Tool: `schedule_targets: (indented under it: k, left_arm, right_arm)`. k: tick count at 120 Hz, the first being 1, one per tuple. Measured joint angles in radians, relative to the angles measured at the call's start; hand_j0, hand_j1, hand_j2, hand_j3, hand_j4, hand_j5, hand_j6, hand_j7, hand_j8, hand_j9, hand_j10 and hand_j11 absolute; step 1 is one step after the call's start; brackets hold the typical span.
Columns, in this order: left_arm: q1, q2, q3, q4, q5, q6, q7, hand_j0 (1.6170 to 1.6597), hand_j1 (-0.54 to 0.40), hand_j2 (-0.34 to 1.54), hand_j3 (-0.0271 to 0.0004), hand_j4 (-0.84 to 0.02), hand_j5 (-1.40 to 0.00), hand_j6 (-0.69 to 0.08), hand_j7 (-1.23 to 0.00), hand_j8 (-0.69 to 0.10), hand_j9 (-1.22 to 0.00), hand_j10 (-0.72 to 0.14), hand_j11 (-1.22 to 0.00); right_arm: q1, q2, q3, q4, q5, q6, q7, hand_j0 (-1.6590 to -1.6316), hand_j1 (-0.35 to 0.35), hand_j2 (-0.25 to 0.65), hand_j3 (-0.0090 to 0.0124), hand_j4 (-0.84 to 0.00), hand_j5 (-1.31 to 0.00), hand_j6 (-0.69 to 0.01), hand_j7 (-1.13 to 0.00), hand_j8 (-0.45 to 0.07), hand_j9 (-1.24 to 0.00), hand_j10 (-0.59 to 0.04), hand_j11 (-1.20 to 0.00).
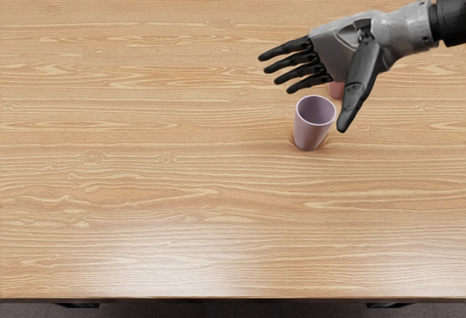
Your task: Pick up cup and place in cup with right hand
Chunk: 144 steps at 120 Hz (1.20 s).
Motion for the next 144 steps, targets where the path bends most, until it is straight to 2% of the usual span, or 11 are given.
schedule_targets:
  k: [17,32,43,55,63,74,91,116,144]
  left_arm:
    - [0.0,0.0,0.001,0.0,0.0,0.0,0.0,1.6581,0.344,0.0,0.0,-0.004,-0.01,-0.004,0.0,-0.004,0.0,-0.004,-0.01]
    - [0.0,0.0,0.001,0.0,0.0,0.0,0.0,1.6581,0.344,0.0,0.0,-0.004,0.0,-0.004,0.0,-0.004,0.0,-0.004,0.0]
    - [0.0,0.0,0.001,0.0,0.0,0.0,0.0,1.6581,0.344,0.0,0.0,-0.004,0.0,-0.004,0.0,-0.004,0.0,-0.004,0.0]
    - [0.0,0.0,0.001,0.0,0.0,0.0,0.0,1.6581,0.344,0.0,0.0,-0.004,0.0,-0.004,0.0,-0.004,0.0,-0.004,0.0]
    - [0.0,0.0,0.001,0.0,0.0,0.0,0.0,1.6581,0.344,0.0,0.0,-0.004,0.0,-0.004,0.0,-0.004,0.0,-0.004,0.0]
    - [0.0,0.0,0.001,0.0,0.0,0.0,0.0,1.6581,0.344,0.0,0.0,-0.004,0.0,-0.004,0.0,-0.004,0.0,-0.004,0.0]
    - [0.0,0.0,0.001,0.0,0.0,0.0,0.0,1.6581,0.344,0.0,0.0,-0.004,0.0,-0.004,0.0,-0.004,0.0,-0.004,0.0]
    - [0.0,0.0,0.001,0.0,0.0,0.0,0.0,1.6581,0.344,0.0,0.0,-0.004,0.0,-0.004,0.0,-0.004,0.0,-0.004,0.0]
    - [0.0,0.0,0.001,0.0,0.0,0.0,0.0,1.6581,0.344,0.0,0.0,-0.004,0.0,-0.004,0.0,-0.004,0.0,-0.004,0.0]
  right_arm:
    - [0.012,-0.006,-0.013,0.024,-0.017,0.0,0.0,-1.6581,-0.327,-0.005,0.0,-0.018,-0.02,-0.018,-0.02,-0.018,-0.02,-0.018,-0.02]
    - [0.069,0.037,-0.008,-0.011,-0.208,-0.006,0.0,-1.6581,-0.327,-0.004,0.0,-0.019,-0.02,-0.019,-0.02,-0.019,-0.02,-0.019,-0.02]
    - [0.094,0.086,-0.044,-0.021,-0.393,-0.146,0.0,-1.6581,-0.326,-0.004,0.0,-0.02,-0.02,-0.02,-0.02,-0.02,-0.02,-0.02,-0.02]
    - [0.093,0.212,-0.129,-0.079,-0.562,-0.299,0.0,-1.6581,-0.325,-0.004,0.0,-0.021,-0.03,-0.022,-0.03,-0.021,-0.03,-0.021,-0.03]
    - [0.067,0.288,-0.168,-0.125,-0.646,-0.371,0.0,-1.6581,-0.324,-0.004,0.0,-0.023,-0.03,-0.023,-0.03,-0.023,-0.03,-0.022,-0.03]
    - [0.008,0.359,-0.208,-0.164,-0.739,-0.419,0.0,-1.6581,-0.323,-0.005,0.0,-0.024,-0.03,-0.025,-0.03,-0.024,-0.03,-0.023,-0.03]
    - [-0.044,0.419,-0.253,-0.208,-0.791,-0.474,0.0,-1.6581,-0.321,-0.004,0.0,-0.026,-0.03,-0.027,-0.03,-0.026,-0.03,-0.025,-0.03]
    - [-0.083,0.451,-0.258,-0.233,-0.805,-0.576,0.0,-1.6581,-0.32,-0.004,0.0,-0.027,-0.03,-0.029,-0.03,-0.028,-0.03,-0.027,-0.03]
    - [-0.092,0.364,-0.263,-0.061,-0.797,-0.74,0.0,-1.6581,-0.319,-0.004,0.0,-0.028,-0.03,-0.029,-0.03,-0.028,-0.03,-0.027,-0.03]
